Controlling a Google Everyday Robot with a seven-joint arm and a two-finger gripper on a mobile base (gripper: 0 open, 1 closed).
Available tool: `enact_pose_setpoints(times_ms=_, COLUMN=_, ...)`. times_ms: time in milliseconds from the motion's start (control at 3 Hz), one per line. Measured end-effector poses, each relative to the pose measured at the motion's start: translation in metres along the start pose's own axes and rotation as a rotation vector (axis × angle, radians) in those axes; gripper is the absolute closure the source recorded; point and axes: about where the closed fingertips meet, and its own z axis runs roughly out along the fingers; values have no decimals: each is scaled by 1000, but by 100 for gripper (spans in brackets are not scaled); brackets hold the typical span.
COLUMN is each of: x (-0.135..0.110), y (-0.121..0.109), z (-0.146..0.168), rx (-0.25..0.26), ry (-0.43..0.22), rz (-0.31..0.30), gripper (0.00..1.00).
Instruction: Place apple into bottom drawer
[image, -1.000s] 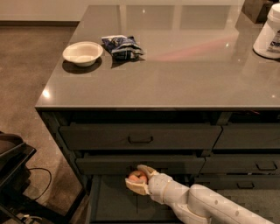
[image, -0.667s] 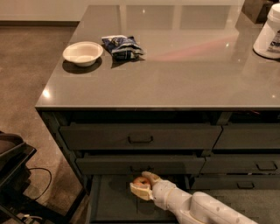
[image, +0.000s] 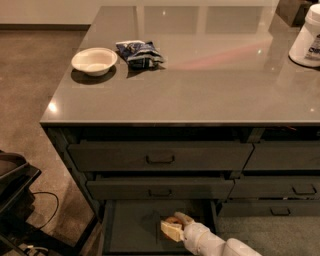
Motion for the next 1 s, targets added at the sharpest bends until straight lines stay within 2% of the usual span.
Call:
enact_pose_setpoints(times_ms=333, x=30, y=-31, z=8, rx=72, ry=14, rz=82, gripper=100)
enact_pose_setpoints(times_ms=667, x=40, y=-40, z=11, rx=94, ry=18, rz=110, gripper=100)
enact_pose_setpoints(times_ms=1000, x=38, y=-50, z=20, rx=119, ry=-1, rz=105, gripper=100)
